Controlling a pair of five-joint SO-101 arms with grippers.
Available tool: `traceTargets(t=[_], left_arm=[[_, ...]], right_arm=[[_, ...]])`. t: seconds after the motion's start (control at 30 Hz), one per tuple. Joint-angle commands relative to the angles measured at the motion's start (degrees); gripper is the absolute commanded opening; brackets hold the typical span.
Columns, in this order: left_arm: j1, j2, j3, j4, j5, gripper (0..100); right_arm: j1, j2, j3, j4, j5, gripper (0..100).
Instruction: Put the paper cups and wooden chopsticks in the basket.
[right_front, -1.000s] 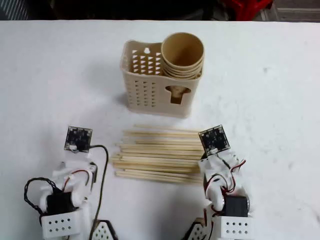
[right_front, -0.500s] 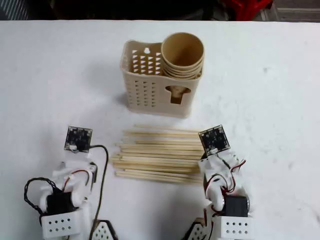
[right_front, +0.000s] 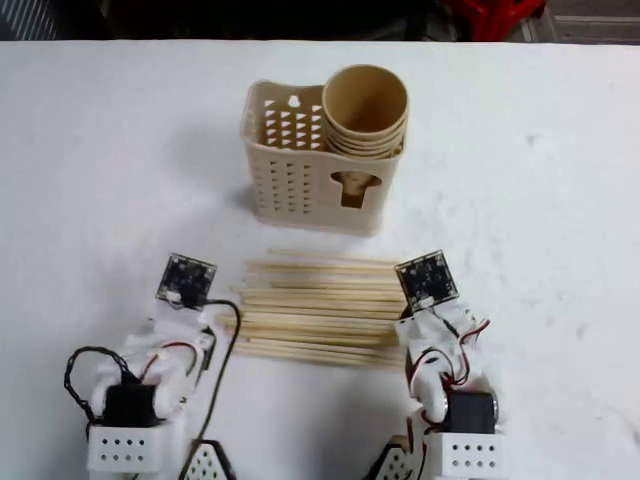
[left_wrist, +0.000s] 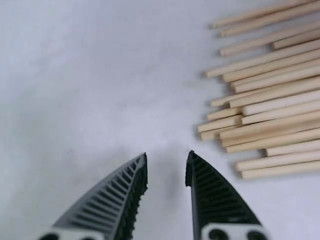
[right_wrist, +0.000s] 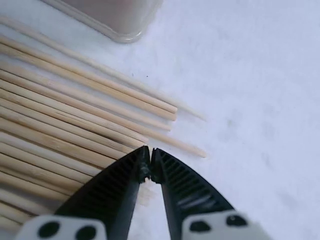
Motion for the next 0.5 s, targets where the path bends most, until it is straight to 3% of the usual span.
traceTargets(t=[0.0,0.33,0.47], left_arm=[[-0.3,-0.4,-0.1,0.2,0.4,15],[-16.7,-0.4,-0.1,-7.0,0.4,15],[-21.7,-0.4,-0.4,-9.9,-8.1,15]], right_arm=[[-2.2,0.0,0.5,-0.8,0.2,1.8],[-2.8,0.0,0.5,-0.7,0.5,2.0],[-2.3,-0.3,0.5,3.0,0.5,2.1]])
